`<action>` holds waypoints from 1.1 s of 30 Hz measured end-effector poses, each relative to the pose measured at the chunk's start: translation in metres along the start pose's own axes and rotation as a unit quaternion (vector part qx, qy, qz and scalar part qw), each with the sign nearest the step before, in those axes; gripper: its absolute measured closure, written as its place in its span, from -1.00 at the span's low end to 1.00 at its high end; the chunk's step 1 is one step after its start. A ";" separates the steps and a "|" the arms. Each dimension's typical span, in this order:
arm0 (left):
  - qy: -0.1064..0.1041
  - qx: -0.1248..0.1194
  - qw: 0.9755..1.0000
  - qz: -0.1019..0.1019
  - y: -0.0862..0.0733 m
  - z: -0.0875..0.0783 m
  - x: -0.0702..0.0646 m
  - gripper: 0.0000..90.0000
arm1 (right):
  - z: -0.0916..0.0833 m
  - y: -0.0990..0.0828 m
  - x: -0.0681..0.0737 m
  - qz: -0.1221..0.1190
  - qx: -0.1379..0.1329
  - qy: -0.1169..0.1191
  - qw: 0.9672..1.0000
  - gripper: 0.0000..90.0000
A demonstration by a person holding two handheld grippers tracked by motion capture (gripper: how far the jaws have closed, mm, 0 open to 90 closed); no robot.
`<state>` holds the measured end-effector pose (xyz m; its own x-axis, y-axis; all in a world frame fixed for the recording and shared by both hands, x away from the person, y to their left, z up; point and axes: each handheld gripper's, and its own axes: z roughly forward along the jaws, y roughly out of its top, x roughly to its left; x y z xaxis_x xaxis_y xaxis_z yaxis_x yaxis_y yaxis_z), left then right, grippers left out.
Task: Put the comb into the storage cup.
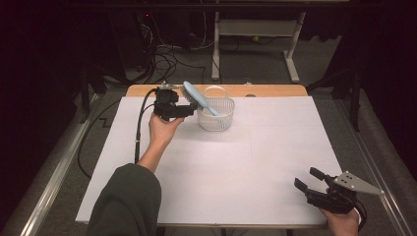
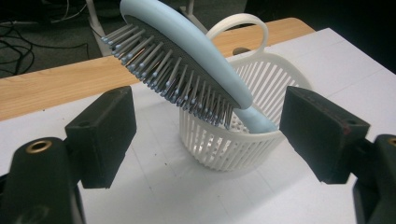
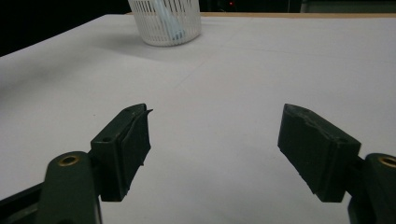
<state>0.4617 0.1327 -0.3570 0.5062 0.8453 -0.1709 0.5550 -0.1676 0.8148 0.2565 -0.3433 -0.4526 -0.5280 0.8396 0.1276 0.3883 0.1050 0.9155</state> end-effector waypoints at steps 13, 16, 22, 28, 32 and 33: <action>-0.005 -0.007 1.000 0.004 0.000 -0.009 0.000 -0.60 | 0.000 0.000 0.000 0.002 0.000 0.000 1.000 -0.43; -0.007 -0.007 1.000 0.004 -0.001 -0.011 0.001 -0.60 | 0.000 0.000 0.000 0.002 0.000 0.000 1.000 -0.44; -0.010 -0.012 1.000 0.007 -0.003 -0.016 0.001 -0.60 | 0.000 0.000 0.000 0.001 -0.001 -0.001 1.000 -0.43; -0.009 -0.013 1.000 0.006 -0.007 -0.021 0.004 -0.60 | 0.000 0.000 0.000 0.002 0.000 0.000 1.000 -0.43; -0.009 -0.015 1.000 0.003 -0.009 -0.024 0.006 -0.60 | 0.000 0.000 0.000 0.000 0.000 -0.001 1.000 -0.44; -0.010 -0.016 1.000 0.003 -0.010 -0.024 0.006 -0.60 | 0.000 0.000 0.000 0.000 0.000 -0.001 1.000 -0.44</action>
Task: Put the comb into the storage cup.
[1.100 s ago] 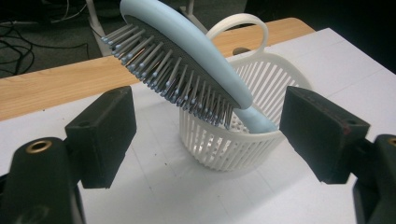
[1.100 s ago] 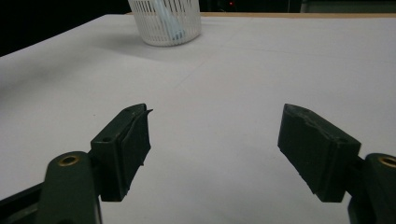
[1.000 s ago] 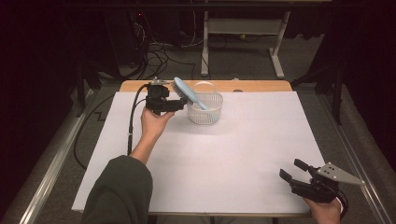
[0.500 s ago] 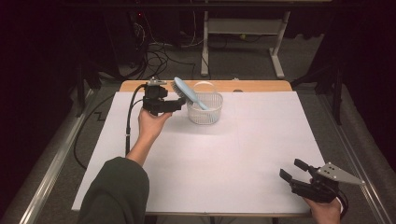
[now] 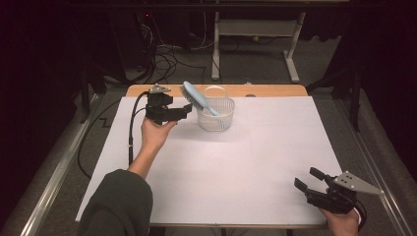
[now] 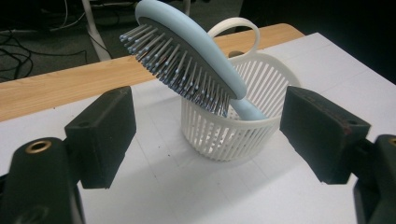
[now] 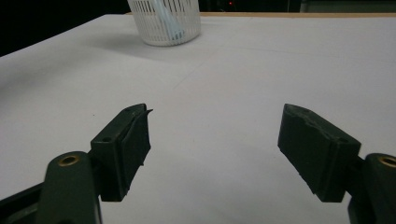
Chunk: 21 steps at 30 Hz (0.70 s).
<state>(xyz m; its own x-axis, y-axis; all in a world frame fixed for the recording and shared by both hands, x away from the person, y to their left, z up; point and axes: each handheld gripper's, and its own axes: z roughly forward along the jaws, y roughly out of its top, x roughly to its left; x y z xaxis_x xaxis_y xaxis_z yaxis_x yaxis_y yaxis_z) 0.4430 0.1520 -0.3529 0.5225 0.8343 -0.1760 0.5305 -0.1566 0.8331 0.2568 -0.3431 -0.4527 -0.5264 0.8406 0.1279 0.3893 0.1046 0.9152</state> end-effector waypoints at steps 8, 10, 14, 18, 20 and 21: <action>-0.001 -0.007 1.000 0.003 -0.005 -0.008 0.000 -0.60 | 0.000 0.000 0.000 0.001 0.000 -0.001 1.000 -0.44; -0.002 -0.007 1.000 0.003 -0.006 -0.009 0.000 -0.60 | 0.000 0.000 0.000 0.000 0.000 -0.001 1.000 -0.44; -0.003 -0.008 1.000 0.003 -0.009 -0.012 0.001 -0.60 | 0.000 0.000 0.000 0.000 0.000 -0.001 1.000 -0.44; -0.002 -0.008 1.000 0.001 -0.011 -0.015 0.004 -0.60 | 0.000 0.000 0.000 0.000 0.000 -0.001 1.000 -0.44; -0.002 -0.008 1.000 0.000 -0.012 -0.016 0.005 -0.60 | 0.000 0.000 0.000 0.001 0.000 -0.001 1.000 -0.44; -0.002 -0.009 1.000 -0.002 -0.013 -0.017 0.006 -0.60 | 0.000 0.000 0.000 0.001 0.000 -0.001 1.000 -0.44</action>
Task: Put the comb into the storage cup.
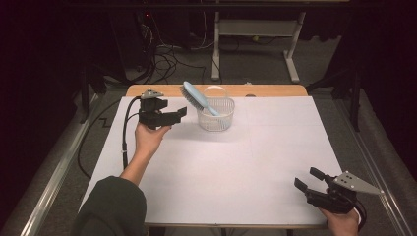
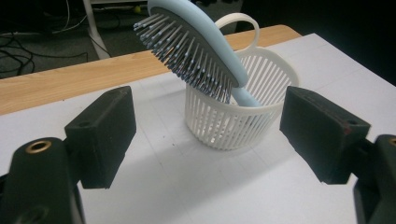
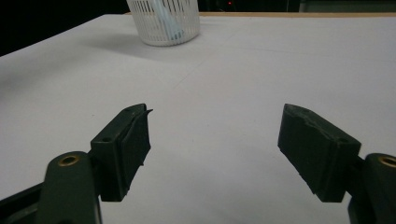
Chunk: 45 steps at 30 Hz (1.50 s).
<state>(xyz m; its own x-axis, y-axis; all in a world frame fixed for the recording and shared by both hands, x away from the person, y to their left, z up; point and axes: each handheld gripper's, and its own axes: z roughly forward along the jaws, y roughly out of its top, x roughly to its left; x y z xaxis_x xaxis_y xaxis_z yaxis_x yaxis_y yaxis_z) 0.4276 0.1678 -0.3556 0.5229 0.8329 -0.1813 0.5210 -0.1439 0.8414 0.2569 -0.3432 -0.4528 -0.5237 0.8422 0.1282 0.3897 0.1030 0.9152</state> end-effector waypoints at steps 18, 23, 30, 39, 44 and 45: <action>-0.011 -0.006 1.000 0.001 -0.009 -0.011 0.000 -0.60 | 0.000 0.000 0.000 0.000 0.000 -0.001 1.000 -0.43; -0.014 -0.011 1.000 0.004 -0.011 -0.016 0.001 -0.60 | 0.000 0.000 0.000 0.001 0.000 0.000 1.000 -0.43; -0.015 -0.013 1.000 0.005 -0.014 -0.022 0.002 -0.60 | 0.000 0.000 0.000 0.000 0.000 0.000 1.000 -0.43; -0.018 -0.018 1.000 0.004 -0.019 -0.028 0.002 -0.60 | 0.000 0.000 0.000 0.001 0.000 -0.001 1.000 -0.43; -0.020 -0.016 1.000 0.007 -0.023 -0.029 0.003 -0.60 | 0.000 0.000 0.000 0.000 0.000 -0.001 1.000 -0.43; -0.020 -0.016 1.000 0.007 -0.024 -0.030 0.003 -0.60 | 0.000 0.000 0.000 0.000 0.001 -0.001 1.000 -0.43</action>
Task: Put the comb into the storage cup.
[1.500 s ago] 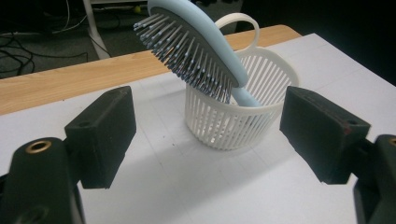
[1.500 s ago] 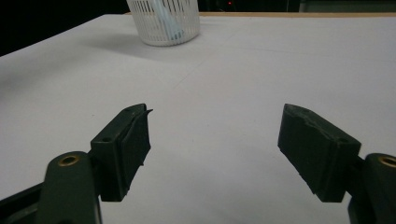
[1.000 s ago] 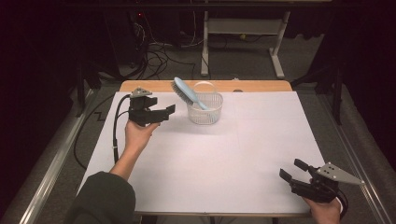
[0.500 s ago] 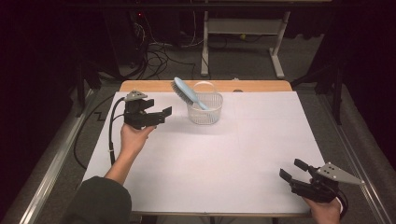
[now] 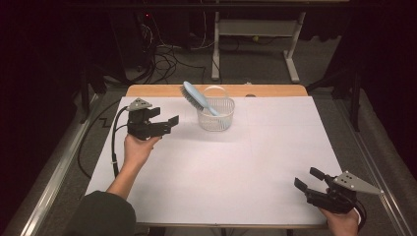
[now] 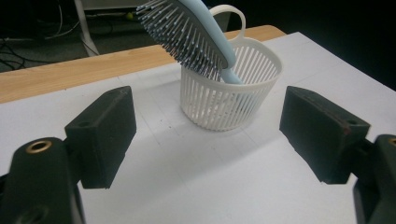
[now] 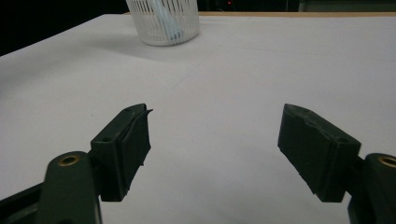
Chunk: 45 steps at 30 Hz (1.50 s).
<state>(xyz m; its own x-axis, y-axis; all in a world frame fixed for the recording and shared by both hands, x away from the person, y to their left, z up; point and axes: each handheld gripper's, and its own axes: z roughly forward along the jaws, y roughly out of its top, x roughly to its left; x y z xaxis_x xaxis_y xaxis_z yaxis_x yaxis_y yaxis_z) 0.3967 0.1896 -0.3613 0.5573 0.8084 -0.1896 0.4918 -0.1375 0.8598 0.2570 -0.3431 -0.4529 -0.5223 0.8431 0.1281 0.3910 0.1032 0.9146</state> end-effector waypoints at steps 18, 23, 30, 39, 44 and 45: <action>-0.002 -0.008 1.000 -0.004 -0.010 -0.012 0.001 -0.60 | 0.000 0.000 0.000 0.001 0.000 0.000 1.000 -0.43; 0.003 -0.010 1.000 -0.004 -0.014 -0.016 0.001 -0.60 | 0.000 0.000 0.000 0.000 0.000 0.000 1.000 -0.43; 0.005 -0.010 1.000 -0.008 -0.020 -0.019 0.002 -0.60 | 0.000 0.000 0.000 0.000 0.000 -0.001 1.000 -0.44; 0.005 -0.015 1.000 -0.009 -0.026 -0.025 0.002 -0.60 | 0.000 0.000 0.000 -0.001 0.001 -0.001 1.000 -0.43; 0.007 -0.015 1.000 -0.008 -0.030 -0.027 0.003 -0.60 | 0.000 0.000 0.000 -0.001 0.001 -0.001 1.000 -0.44; 0.007 -0.015 1.000 -0.010 -0.031 -0.027 0.003 -0.60 | 0.000 0.000 0.000 -0.001 0.001 -0.001 1.000 -0.43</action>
<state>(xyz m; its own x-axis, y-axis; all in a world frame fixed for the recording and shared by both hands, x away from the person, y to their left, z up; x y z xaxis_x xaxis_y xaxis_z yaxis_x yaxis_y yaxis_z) 0.3650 0.2119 -0.3754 0.5390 0.8182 -0.2001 0.4818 -0.1046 0.8700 0.2570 -0.3428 -0.4529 -0.5215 0.8439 0.1263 0.3913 0.1050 0.9143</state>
